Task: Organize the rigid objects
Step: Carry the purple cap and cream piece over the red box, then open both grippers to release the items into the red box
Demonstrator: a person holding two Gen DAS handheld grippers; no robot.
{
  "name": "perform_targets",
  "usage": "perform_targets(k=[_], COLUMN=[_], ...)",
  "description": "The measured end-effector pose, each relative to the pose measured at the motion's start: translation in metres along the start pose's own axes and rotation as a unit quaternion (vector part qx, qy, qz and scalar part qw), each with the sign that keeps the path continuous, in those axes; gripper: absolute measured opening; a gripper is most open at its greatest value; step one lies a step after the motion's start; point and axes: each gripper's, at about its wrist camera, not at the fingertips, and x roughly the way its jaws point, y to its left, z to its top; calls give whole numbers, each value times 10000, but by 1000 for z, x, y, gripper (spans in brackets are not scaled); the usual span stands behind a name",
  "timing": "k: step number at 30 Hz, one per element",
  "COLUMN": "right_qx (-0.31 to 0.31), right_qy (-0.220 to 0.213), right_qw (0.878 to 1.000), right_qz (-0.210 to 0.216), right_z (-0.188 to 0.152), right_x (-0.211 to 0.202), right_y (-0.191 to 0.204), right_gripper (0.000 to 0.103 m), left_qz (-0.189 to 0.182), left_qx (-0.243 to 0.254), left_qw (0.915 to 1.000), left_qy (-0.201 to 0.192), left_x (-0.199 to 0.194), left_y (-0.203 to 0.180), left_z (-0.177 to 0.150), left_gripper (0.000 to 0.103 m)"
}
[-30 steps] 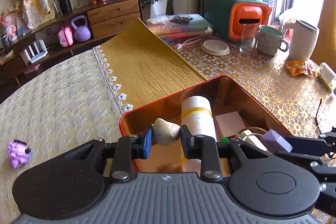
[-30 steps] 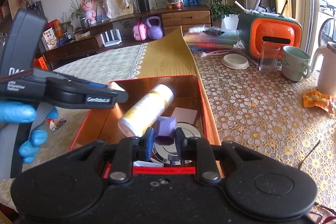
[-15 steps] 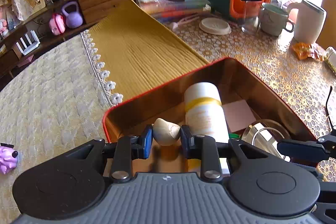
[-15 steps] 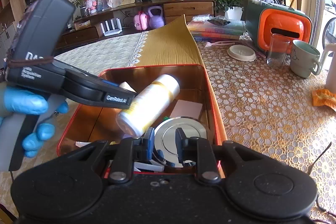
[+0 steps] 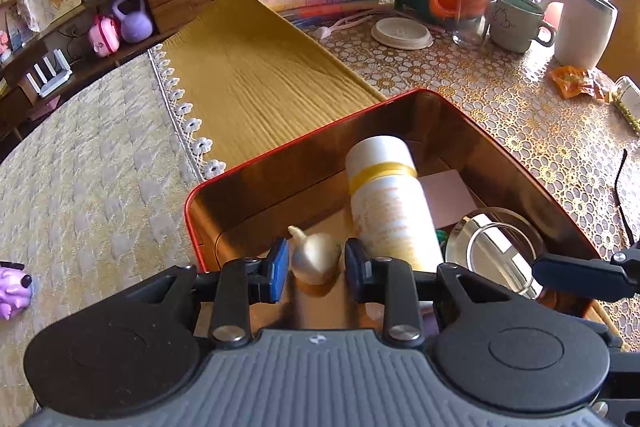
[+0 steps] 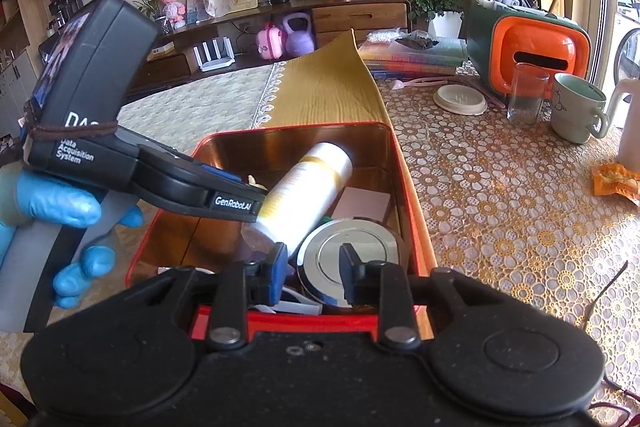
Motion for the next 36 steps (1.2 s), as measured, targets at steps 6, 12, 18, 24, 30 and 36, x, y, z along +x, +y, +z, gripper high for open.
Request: perform_targets(k=[6,12,18,24,30,36], right_qx=[16,78,33,88,41,-86], right_qy=[-49,-96,-176,-230,-293,-337], right_qw=[10000,9999,9998,9997,9995,9992], right_qz=[-30,-12,-8,94,149,216], right_z=[1,2,5,6,8,8], right_x=[-9,-21,-34,-48,-60,-67], right_y=[2,7,18,29,42,61], right_gripper=[31,35,38,45,51,57], left_qz=[-129,-241,-374,-289,-131,-36], left_qx=[-26,-34,-81,-185,-347,-589], left_qw=[9998,9993,9980,9968,9950,9926], left_qy=[-124,-280,-498,-725,-929,-1062], left_x=[-20,-45,-75,-105,-132,-153], left_y=[1,4,14,30,55,80], left_z=[-7,-17,-29,-46,-66,-87], left_gripper=[30,30,30,30,31,31])
